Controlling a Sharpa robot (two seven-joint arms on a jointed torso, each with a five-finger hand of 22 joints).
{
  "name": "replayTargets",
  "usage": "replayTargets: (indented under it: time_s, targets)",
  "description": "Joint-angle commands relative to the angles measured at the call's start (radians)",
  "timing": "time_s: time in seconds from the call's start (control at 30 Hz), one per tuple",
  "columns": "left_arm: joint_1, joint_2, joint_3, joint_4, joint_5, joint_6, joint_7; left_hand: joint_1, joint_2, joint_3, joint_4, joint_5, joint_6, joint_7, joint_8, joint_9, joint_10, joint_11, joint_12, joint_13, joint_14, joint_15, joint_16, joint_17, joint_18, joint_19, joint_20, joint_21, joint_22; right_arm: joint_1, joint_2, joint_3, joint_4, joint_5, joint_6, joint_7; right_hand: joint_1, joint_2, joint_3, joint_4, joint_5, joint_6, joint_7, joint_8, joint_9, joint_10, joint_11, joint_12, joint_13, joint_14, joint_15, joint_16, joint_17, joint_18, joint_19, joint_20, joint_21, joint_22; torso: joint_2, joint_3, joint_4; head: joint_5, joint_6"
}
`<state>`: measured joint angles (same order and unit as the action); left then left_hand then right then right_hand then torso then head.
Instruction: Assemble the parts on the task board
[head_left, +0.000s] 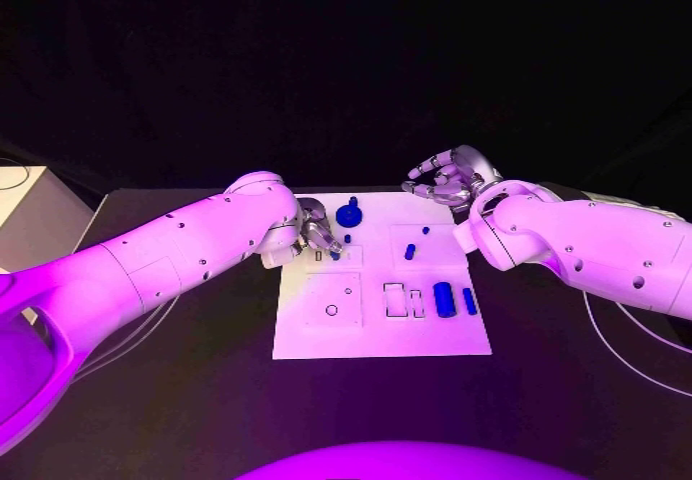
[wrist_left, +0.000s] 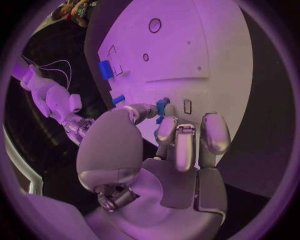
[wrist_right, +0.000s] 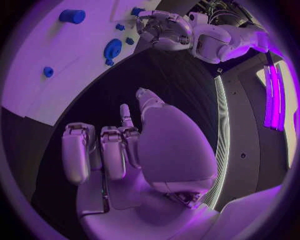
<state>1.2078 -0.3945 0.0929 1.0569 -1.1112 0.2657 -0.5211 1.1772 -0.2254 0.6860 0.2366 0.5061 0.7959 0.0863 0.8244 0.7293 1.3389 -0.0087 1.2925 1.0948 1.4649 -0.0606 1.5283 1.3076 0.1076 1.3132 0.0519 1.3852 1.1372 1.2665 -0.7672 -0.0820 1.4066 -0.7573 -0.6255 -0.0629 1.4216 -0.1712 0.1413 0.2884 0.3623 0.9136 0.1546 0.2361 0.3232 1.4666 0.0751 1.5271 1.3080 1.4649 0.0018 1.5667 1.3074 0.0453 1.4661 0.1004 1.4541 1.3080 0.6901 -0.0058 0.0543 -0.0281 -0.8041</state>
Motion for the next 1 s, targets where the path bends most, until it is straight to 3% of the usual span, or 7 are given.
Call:
replayTargets:
  time_s: [0.03, 0.37, 1.0]
  targets:
    - [-0.004, 0.006, -0.007, 0.003, 0.002, 0.052, 0.002, -0.003, 0.011, 0.213, -0.222, 0.007, 0.012, -0.013, 0.002, -0.001, 0.006, 0.002, 0.001, 0.000, 0.082, -0.006, 0.003, 0.179, -0.015, -0.003, -0.007, 0.004, 0.000, -0.001, 0.000, 0.000, 0.001, -0.006, 0.010, 0.008, -0.005, 0.001, 0.006, -0.001, 0.005, -0.005, 0.001, 0.003, 0.001, 0.050, -0.003, -0.002, 0.214, 0.101, -0.006, -0.003, 0.243, -0.011, 0.054, -0.005, -0.007, 0.144, 0.000, 0.0003, 0.0009, -0.001, -0.004]
    - [-0.004, 0.004, -0.017, 0.008, -0.001, 0.062, 0.002, -0.005, 0.010, 0.213, -0.224, 0.013, 0.014, -0.014, 0.002, 0.001, 0.005, 0.001, -0.001, -0.003, 0.083, -0.006, 0.003, 0.181, -0.015, -0.002, -0.007, 0.005, 0.002, -0.001, 0.001, 0.000, 0.000, -0.006, 0.010, 0.008, -0.005, 0.001, 0.006, -0.001, 0.005, -0.005, 0.001, 0.003, 0.001, 0.050, -0.003, -0.002, 0.214, 0.101, -0.006, -0.003, 0.243, -0.011, 0.054, -0.005, -0.007, 0.144, -0.001, -0.0004, 0.0013, -0.003, -0.008]
    - [-0.004, 0.016, -0.018, -0.007, -0.001, 0.005, 0.006, -0.013, 0.012, 0.211, -0.227, 0.026, 0.019, -0.015, 0.000, 0.007, 0.011, 0.000, 0.002, 0.004, 0.082, -0.008, 0.002, 0.178, -0.015, -0.001, -0.008, 0.007, 0.005, -0.002, 0.002, 0.000, 0.000, -0.006, 0.010, 0.009, -0.005, 0.001, 0.006, -0.001, 0.005, -0.005, 0.001, 0.003, 0.001, 0.050, -0.003, -0.002, 0.214, 0.101, -0.006, -0.003, 0.243, -0.011, 0.054, -0.005, -0.007, 0.144, 0.000, -0.0001, 0.0012, -0.001, -0.006]
